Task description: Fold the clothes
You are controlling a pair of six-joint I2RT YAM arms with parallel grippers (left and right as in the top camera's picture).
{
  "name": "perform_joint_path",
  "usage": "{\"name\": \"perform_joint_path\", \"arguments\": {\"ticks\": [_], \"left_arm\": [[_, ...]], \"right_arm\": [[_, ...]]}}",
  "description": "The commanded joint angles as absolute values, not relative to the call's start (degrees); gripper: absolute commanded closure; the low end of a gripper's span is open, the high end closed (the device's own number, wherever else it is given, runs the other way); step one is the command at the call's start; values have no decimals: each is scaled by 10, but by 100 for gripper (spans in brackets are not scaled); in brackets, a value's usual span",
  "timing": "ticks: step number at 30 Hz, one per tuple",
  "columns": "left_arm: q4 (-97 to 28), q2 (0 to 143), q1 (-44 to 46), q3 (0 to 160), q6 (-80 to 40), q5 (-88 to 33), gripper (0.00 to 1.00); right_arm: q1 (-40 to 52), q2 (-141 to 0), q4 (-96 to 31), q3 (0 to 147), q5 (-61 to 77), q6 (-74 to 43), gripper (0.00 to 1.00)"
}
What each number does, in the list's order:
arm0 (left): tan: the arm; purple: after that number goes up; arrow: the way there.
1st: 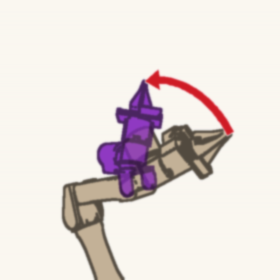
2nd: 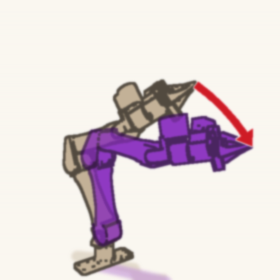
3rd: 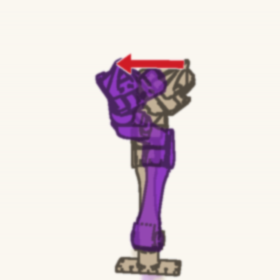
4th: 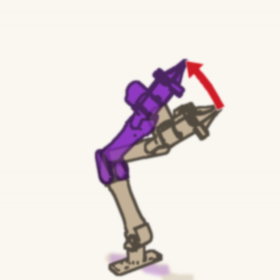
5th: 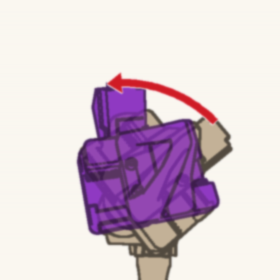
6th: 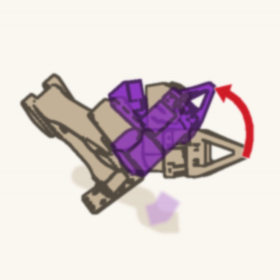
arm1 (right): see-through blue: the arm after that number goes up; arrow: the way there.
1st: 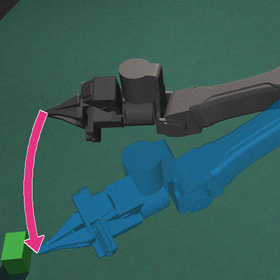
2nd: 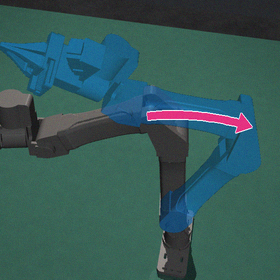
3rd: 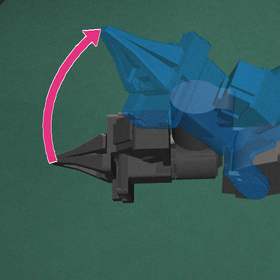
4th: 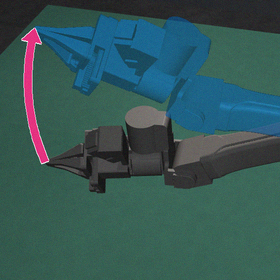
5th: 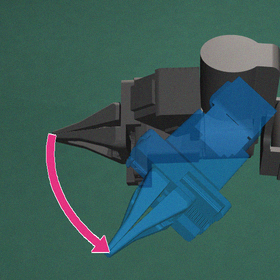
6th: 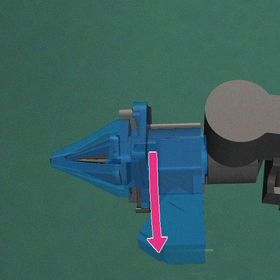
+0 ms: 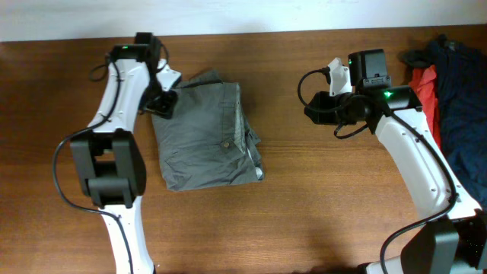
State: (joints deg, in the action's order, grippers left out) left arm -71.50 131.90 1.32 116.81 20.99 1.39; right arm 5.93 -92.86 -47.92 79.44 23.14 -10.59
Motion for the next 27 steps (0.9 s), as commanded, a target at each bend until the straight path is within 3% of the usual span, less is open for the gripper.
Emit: {"name": "perform_joint_path", "arguments": {"ticks": [1,5,8,12,23,26,27], "left_arm": [[-692,1306,-18,1157,251,10,46],[-662,1306,-38,1153,388,-118,44],[-627,1306,-41,1148,413,-141,38],[-594,1306,-38,1126,477,-178,37],[-459,1308,3,1037,547,-117,35],[-457,1312,8,1018,549,-110,50],[-459,1313,9,1011,547,-104,64]], "right_arm": [[58,-932,-485,793,222,-105,75],[58,-932,-486,793,222,-88,75],[58,-932,-487,793,222,-88,75],[58,-932,-487,793,222,-89,75],[58,-932,-487,793,223,-89,77],[58,-932,-486,793,223,-89,77],[58,-932,-486,793,223,-89,77]]}}
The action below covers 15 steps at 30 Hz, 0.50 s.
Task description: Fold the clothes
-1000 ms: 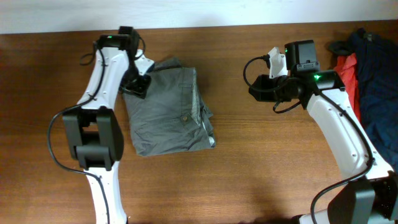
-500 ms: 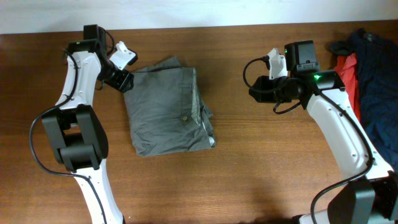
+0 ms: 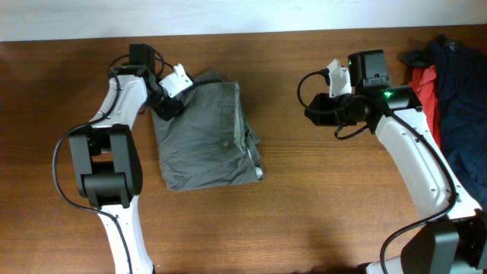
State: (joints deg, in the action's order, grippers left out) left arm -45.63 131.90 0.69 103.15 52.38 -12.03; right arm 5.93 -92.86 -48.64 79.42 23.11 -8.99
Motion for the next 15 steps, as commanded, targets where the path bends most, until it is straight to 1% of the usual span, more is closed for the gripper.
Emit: {"name": "perform_joint_path", "arguments": {"ticks": [1,2,6,10,15], "left_arm": [[-462,1313,9,1001,545,-94,87],[-460,1313,9,989,532,-80,100],[-447,1313,-1,938,502,-68,100],[-402,1313,-33,893,342,-39,100],[-396,1313,-109,874,146,-5,100]], "right_arm": [[58,-932,-486,793,223,-89,77],[58,-932,-487,793,223,-89,77],[58,-932,-487,793,223,-89,77],[58,-932,-487,793,225,-89,77],[58,-932,-486,793,235,-89,77]]}}
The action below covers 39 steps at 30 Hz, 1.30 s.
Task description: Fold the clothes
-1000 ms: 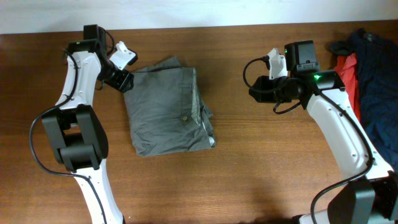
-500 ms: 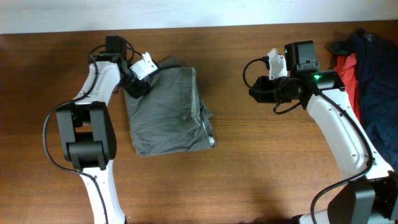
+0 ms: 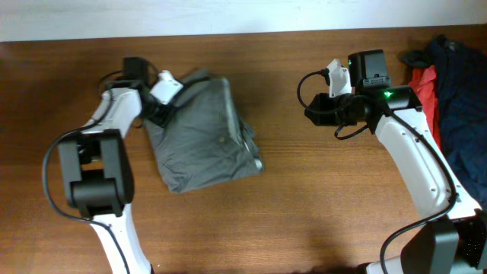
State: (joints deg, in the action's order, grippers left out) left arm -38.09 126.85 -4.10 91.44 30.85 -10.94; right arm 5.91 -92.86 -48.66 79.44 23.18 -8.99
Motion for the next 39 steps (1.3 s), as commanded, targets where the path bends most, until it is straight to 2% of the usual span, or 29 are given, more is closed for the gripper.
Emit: {"name": "perform_joint_path", "arguments": {"ticks": [1,5,10,17,22,26,29,32,34,36,37,38,39], "left_arm": [[-400,1313,-129,874,105,1,100],[-435,1313,-208,874,-23,13,100],[-470,1313,-294,874,-75,13,100],[-447,1312,-379,874,-90,4,100],[-426,1310,-394,875,-67,-48,98],[-446,1287,-394,893,-57,-99,73],[-471,1250,-392,921,-56,-102,65],[-507,1189,-390,950,-31,-108,64],[-521,1140,-383,963,-13,-153,62],[-522,1068,-368,968,36,-254,50],[-524,1041,-359,968,56,-278,38],[-529,1011,-347,968,74,-290,32],[-537,984,-335,968,86,-292,30]], "right_arm": [[58,-932,-486,793,236,-89,77],[58,-932,-487,793,236,-89,77],[58,-932,-487,793,236,-89,77],[58,-932,-487,793,236,-89,77],[58,-932,-486,793,236,-89,77],[58,-932,-487,793,236,-89,76],[58,-931,-486,793,236,-88,71],[57,-929,-487,798,236,-88,56],[54,-923,-487,805,238,-88,50],[48,-907,-487,820,237,-88,48],[46,-898,-487,828,237,-88,47],[44,-889,-486,836,237,-84,46],[40,-877,-487,846,237,-79,45]]}}
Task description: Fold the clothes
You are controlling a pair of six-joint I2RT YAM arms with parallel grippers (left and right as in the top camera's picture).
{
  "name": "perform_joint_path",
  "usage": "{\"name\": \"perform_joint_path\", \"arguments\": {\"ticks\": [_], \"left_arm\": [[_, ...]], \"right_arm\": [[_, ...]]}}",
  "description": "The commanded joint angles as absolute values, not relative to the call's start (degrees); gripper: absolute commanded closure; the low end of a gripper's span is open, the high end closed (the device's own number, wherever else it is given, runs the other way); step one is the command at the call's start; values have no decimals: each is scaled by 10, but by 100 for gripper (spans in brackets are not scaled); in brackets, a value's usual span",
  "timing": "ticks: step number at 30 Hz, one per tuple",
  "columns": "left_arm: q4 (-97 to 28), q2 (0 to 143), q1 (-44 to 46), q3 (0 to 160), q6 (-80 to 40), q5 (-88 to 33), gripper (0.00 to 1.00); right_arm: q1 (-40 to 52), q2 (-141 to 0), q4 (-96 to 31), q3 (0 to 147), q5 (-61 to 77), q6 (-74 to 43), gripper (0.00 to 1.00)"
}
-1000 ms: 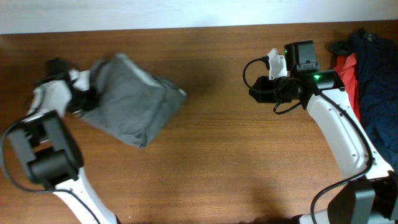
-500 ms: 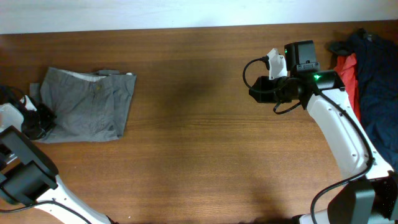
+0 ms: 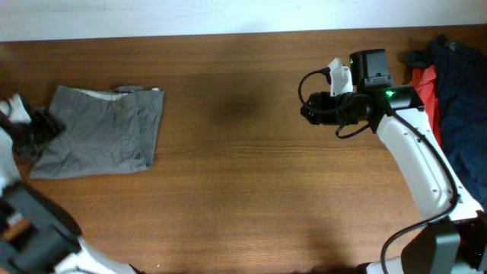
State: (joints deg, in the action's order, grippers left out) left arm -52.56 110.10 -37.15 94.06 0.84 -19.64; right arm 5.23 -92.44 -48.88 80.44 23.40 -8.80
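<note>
A folded grey garment [image 3: 103, 131] lies flat at the far left of the wooden table [image 3: 243, 190]. My left gripper [image 3: 39, 128] sits at the garment's left edge, shut on the cloth there; most of the left arm is cut off by the frame. Far from the garment, my right gripper [image 3: 307, 113] hovers over bare wood at the upper right. Its fingers show only as a dark blob, so their state is unclear.
At the right edge of the table lies a pile of unfolded clothes, with a dark blue piece [image 3: 460, 84] over a red one [image 3: 426, 87]. The right arm's white link [image 3: 415, 164] runs down the right side.
The left gripper has moved from the upper middle-left to the far left edge, and the folded grey garment has gone with it. The right gripper has barely shifted.
At first the folded grey garment lay left of the table's middle with the left gripper at its upper left corner. The gripper then closed in on that corner, and the garment turned slightly. Now the garment rests at the far left. The right arm stayed in place throughout.
</note>
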Motion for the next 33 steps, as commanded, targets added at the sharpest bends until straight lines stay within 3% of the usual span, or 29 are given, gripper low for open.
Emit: {"name": "perform_joint_path", "arguments": {"ticks": [1,5,7,13,15,33], "left_arm": [[-548,955,-318,968,105,-291,30],[-585,859,-241,968,138,-270,25],[-611,820,-200,968,138,-236,1],[-700,739,-91,968,131,-171,1],[-724,727,-71,968,132,-155,1],[-759,720,-58,968,132,-152,1]], "right_arm": [[38,-865,-487,854,236,-77,44],[25,-816,-487,877,235,-75,41],[18,-786,-487,880,235,-59,40],[15,-704,-502,880,231,41,36],[15,-688,-509,880,218,45,1],[15,-688,-580,880,210,45,1]]}}
